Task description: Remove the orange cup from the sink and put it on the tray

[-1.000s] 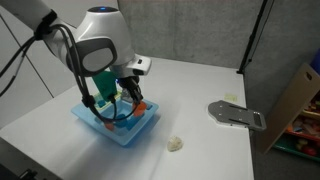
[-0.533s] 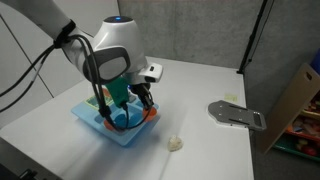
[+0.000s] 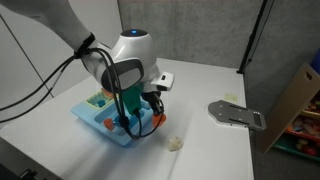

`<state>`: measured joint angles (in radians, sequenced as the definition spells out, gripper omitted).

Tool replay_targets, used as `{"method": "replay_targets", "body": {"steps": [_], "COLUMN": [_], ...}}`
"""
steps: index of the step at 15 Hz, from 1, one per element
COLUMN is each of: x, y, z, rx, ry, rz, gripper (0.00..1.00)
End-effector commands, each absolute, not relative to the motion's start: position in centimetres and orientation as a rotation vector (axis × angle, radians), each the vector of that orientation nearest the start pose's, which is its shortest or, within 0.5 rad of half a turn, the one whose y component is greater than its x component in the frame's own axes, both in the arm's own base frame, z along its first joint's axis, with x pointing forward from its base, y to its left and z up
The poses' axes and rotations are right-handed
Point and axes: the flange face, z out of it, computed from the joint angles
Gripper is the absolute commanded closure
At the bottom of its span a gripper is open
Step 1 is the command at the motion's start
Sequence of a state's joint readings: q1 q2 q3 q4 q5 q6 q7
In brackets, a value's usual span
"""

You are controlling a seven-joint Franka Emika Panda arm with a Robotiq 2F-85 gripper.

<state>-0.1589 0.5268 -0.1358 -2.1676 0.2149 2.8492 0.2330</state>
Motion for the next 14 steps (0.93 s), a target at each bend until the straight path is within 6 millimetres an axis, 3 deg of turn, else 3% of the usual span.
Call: {"method": "replay_targets", "body": {"steps": [1,6,10,13,14], "x": [55.7,56.2,56.1,55.9,55.6], "y": [-19.0,-18.9,-18.6,-18.2,-18.0], "z": [15.8,15.2,15.1,15.4,14.6], "rx": [-2.936,-3.033,-3.102,-3.075,-3.091], "ry": [1.071,0.852,0.624,0.553,0.622], "rz": [-0.315,-0.410,-0.377,-0.295,-0.336], "gripper": [0.97,0.97,0.97,0.98,0.94]}}
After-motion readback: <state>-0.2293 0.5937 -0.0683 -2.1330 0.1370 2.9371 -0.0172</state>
